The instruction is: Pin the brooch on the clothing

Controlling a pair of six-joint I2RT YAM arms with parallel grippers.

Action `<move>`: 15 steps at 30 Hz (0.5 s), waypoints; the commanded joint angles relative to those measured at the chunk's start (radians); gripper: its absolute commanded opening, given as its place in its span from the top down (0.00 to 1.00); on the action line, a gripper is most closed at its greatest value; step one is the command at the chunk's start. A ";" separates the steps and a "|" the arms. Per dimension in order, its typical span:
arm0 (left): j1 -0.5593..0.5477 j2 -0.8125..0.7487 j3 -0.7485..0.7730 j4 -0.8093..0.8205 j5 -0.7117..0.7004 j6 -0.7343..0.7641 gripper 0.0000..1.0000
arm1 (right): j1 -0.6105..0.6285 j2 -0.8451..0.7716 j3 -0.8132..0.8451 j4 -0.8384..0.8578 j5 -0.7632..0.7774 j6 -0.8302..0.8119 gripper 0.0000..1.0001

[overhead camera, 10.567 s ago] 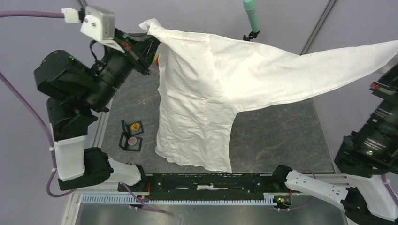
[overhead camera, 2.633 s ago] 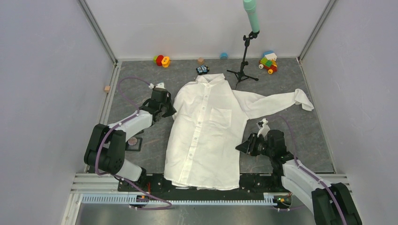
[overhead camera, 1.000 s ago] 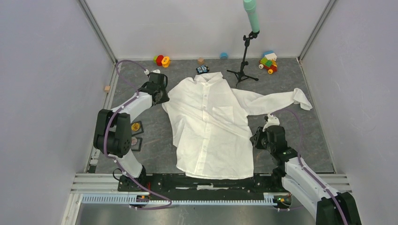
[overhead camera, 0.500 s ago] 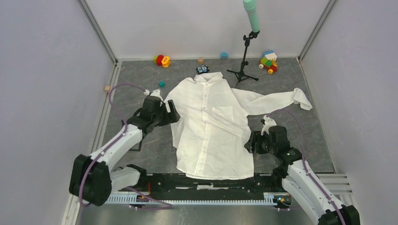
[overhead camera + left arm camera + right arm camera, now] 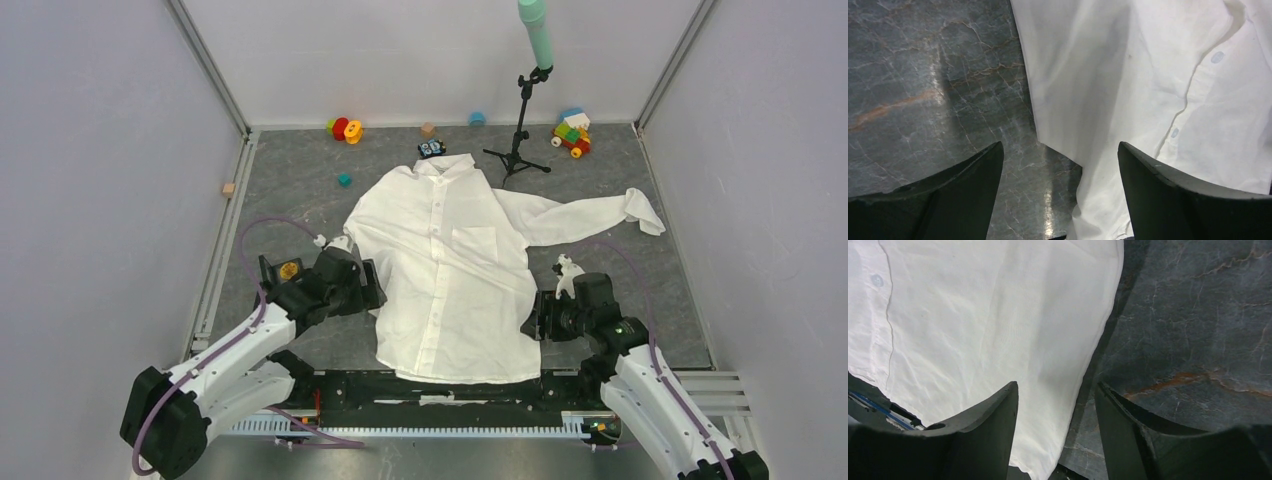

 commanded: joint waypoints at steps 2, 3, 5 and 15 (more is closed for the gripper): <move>-0.054 0.010 0.014 -0.008 -0.045 -0.074 0.13 | 0.000 0.021 0.019 -0.051 -0.032 -0.014 0.40; -0.060 0.015 0.011 -0.008 -0.050 -0.081 0.14 | 0.001 0.017 0.021 -0.051 -0.029 -0.012 0.40; -0.069 0.009 -0.001 -0.004 -0.067 -0.107 0.17 | 0.001 0.004 0.021 -0.044 -0.025 0.001 0.43; -0.072 -0.151 -0.055 0.034 -0.067 -0.184 0.20 | 0.001 -0.037 -0.058 0.024 -0.076 0.059 0.51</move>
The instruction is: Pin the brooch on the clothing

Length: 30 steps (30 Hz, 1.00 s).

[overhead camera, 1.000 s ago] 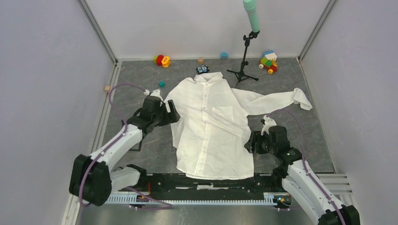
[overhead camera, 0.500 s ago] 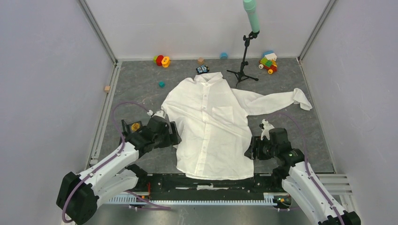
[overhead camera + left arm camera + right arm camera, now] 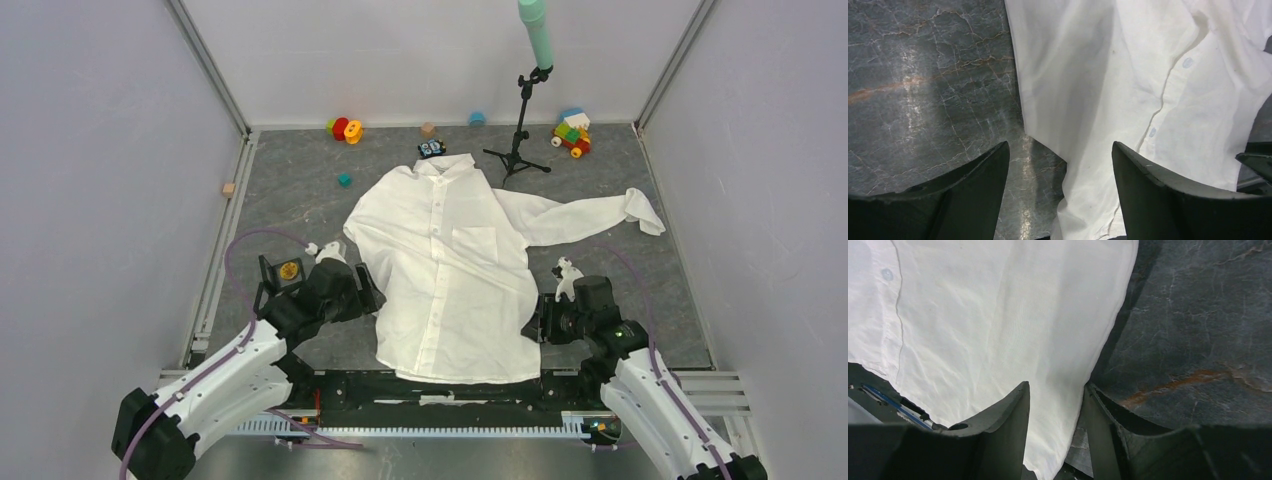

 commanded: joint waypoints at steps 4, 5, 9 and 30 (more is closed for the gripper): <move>-0.004 -0.024 -0.010 -0.008 -0.031 -0.066 0.24 | 0.000 -0.052 -0.050 0.047 0.008 0.077 0.75; -0.003 -0.030 -0.012 -0.020 -0.038 -0.075 0.24 | 0.000 -0.068 -0.039 0.038 0.054 0.087 0.85; -0.003 -0.082 -0.019 -0.042 -0.047 -0.108 0.26 | 0.001 -0.151 0.029 0.040 0.208 0.161 1.00; -0.024 0.088 -0.160 0.256 0.124 -0.167 0.50 | 0.000 -0.132 -0.018 0.105 0.298 0.195 1.00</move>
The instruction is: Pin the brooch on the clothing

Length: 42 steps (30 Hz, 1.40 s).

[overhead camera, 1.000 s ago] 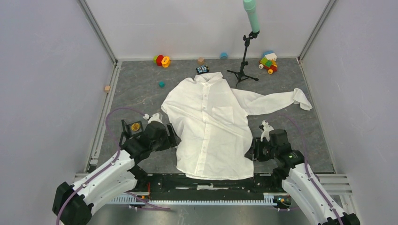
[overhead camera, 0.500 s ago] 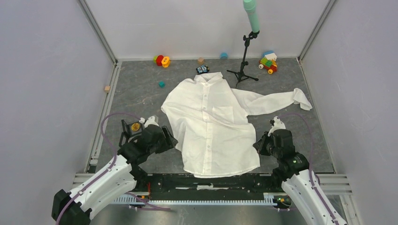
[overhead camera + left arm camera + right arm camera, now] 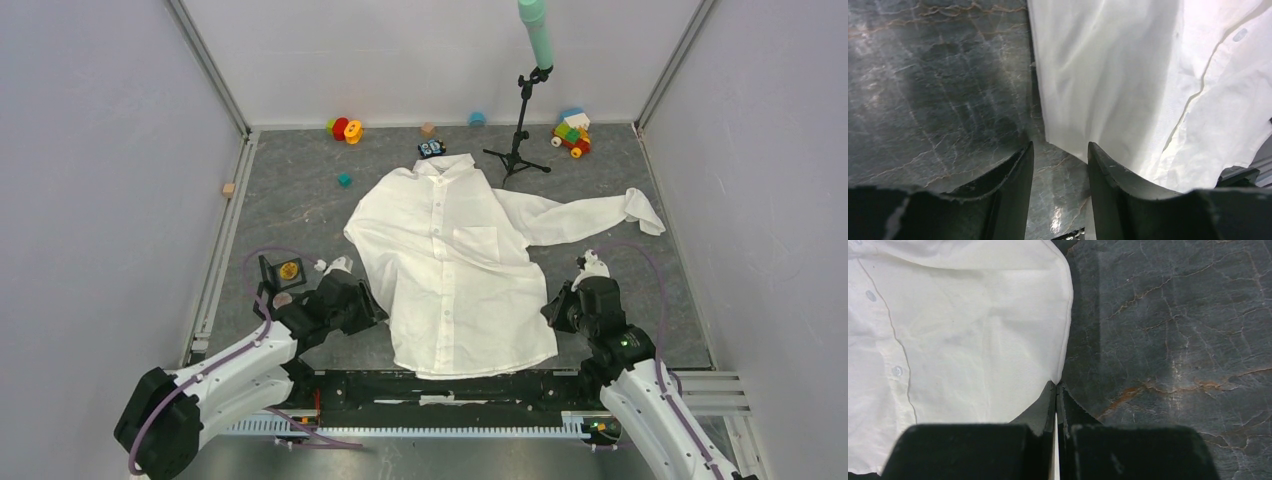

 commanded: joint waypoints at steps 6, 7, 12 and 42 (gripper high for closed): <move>-0.043 0.072 -0.051 0.186 0.088 -0.092 0.58 | 0.000 -0.005 -0.014 0.054 0.001 0.017 1.00; -0.051 0.076 -0.055 0.193 0.087 -0.098 0.62 | 0.000 -0.003 -0.012 0.056 0.000 0.016 1.00; -0.055 0.014 -0.040 0.118 0.036 -0.090 0.96 | 0.000 0.008 -0.003 0.057 0.005 0.008 1.00; -0.055 -0.257 0.379 -0.763 0.122 0.076 0.98 | 0.000 0.068 0.023 -0.038 0.001 -0.067 1.00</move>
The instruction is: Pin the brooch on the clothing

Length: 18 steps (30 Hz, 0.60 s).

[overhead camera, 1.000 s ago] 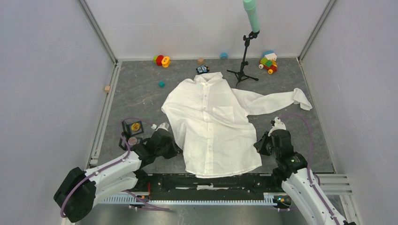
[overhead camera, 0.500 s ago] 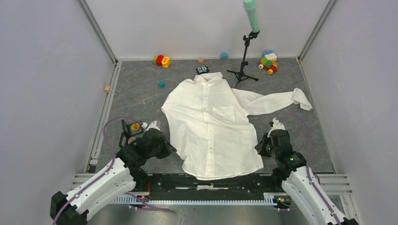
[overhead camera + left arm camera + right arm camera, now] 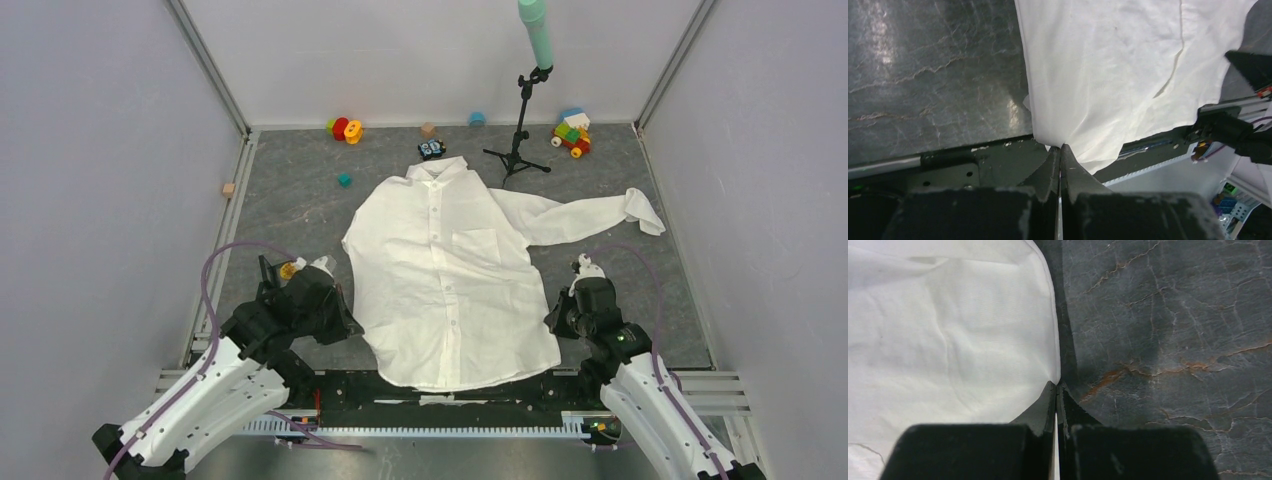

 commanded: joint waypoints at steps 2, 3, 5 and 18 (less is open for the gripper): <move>-0.003 -0.024 0.058 -0.177 0.061 0.081 0.98 | 0.000 0.007 0.029 0.011 -0.046 -0.027 1.00; -0.003 -0.028 0.069 -0.201 0.060 0.087 0.98 | 0.000 0.004 0.026 0.010 -0.061 -0.026 1.00; -0.004 -0.022 0.094 -0.247 0.068 0.109 0.97 | 0.000 -0.005 0.027 0.003 -0.095 -0.028 0.97; -0.004 0.155 0.274 0.035 0.093 0.276 0.04 | 0.000 0.055 0.212 0.089 -0.032 -0.109 0.16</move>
